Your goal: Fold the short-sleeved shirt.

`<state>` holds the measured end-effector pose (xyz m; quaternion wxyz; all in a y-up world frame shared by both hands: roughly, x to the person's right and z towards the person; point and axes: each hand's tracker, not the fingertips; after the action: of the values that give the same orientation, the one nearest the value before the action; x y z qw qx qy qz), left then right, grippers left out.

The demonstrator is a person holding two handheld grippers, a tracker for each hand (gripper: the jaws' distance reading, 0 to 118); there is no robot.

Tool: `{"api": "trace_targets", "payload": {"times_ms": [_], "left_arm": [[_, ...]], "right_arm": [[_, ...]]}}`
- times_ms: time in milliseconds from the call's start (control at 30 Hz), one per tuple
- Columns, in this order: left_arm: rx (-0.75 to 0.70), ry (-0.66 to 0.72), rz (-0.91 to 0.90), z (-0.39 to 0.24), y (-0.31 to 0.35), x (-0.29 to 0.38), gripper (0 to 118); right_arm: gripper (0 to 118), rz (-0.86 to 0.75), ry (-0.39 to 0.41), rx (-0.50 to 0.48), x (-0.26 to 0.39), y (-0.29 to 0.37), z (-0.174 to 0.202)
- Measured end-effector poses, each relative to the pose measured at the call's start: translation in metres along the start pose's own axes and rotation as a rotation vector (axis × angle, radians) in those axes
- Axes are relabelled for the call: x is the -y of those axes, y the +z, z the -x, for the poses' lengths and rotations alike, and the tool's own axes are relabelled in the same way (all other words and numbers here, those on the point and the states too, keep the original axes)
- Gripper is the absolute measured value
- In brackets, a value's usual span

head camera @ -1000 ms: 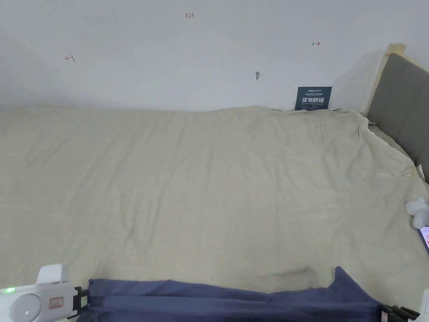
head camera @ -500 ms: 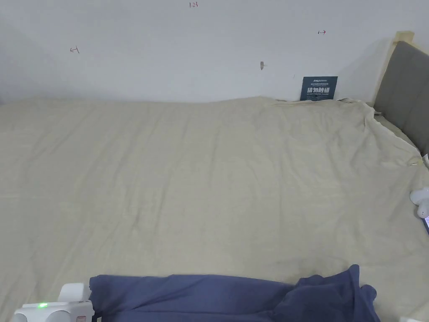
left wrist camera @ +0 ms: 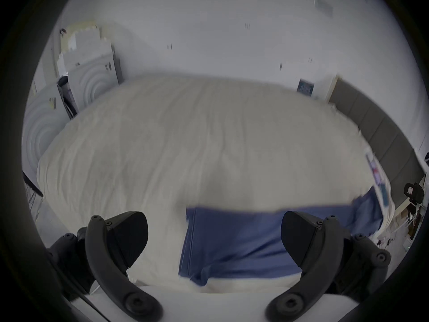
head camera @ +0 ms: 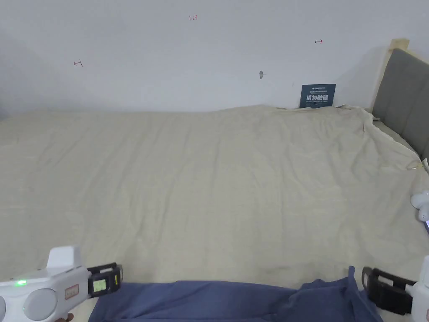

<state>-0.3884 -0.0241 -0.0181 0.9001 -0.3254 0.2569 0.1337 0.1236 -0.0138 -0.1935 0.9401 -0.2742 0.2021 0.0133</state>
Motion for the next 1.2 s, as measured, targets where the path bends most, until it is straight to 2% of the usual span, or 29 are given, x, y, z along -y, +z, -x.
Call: {"api": "trace_targets", "payload": {"times_ms": [267, 333, 367, 400, 467, 500, 533, 567, 600, 733, 1067, 1133, 1167, 1200], "left_arm": [[-0.067, -0.035, -0.312, -0.016, 0.038, -0.018, 115], [-0.066, -0.035, -0.366, -0.016, 0.043, -0.015, 105], [-0.056, -0.043, -0.383, -0.016, 0.044, -0.013, 95], [-0.052, -0.043, -0.404, -0.016, 0.046, -0.011, 74], [-0.054, -0.040, -0.407, -0.016, 0.047, -0.008, 38], [-0.041, -0.033, -0.408, -0.017, 0.050, -0.009, 19], [-0.005, -0.026, -0.405, -0.015, 0.050, -0.008, 13], [-0.002, -0.016, -0.395, -0.013, 0.050, -0.007, 10], [0.010, -0.009, -0.384, -0.011, 0.048, -0.005, 0], [0.040, -0.022, -0.303, -0.006, 0.040, -0.002, 0], [0.119, 0.043, -0.072, 0.025, 0.017, -0.006, 0], [0.161, 0.089, 0.029, 0.036, 0.006, -0.009, 12], [0.190, 0.127, 0.092, 0.044, -0.003, -0.011, 24], [0.203, 0.150, 0.151, 0.050, -0.011, -0.012, 42]], "right_arm": [[102, -0.213, 0.086, 0.052, -0.038, 0.024, 0.042], [94, -0.241, 0.094, 0.056, -0.039, 0.024, 0.049], [83, -0.252, 0.099, 0.058, -0.040, 0.025, 0.053], [65, -0.261, 0.109, 0.055, -0.039, 0.022, 0.054], [39, -0.270, 0.115, 0.051, -0.039, 0.017, 0.056], [15, -0.276, 0.118, 0.043, -0.039, 0.017, 0.058], [0, -0.285, 0.118, 0.029, -0.038, 0.016, 0.060], [0, -0.304, 0.116, 0.015, -0.038, 0.016, 0.062], [0, -0.300, 0.115, -0.036, -0.038, 0.017, 0.063], [0, -0.291, 0.150, -0.012, -0.038, 0.014, 0.069], [0, -0.270, 0.150, -0.023, -0.040, 0.007, 0.074], [0, -0.264, 0.156, -0.017, -0.041, 0.005, 0.075], [0, -0.263, 0.157, -0.015, -0.042, 0.005, 0.074], [0, -0.261, 0.160, -0.015, -0.042, 0.003, 0.073]]}}
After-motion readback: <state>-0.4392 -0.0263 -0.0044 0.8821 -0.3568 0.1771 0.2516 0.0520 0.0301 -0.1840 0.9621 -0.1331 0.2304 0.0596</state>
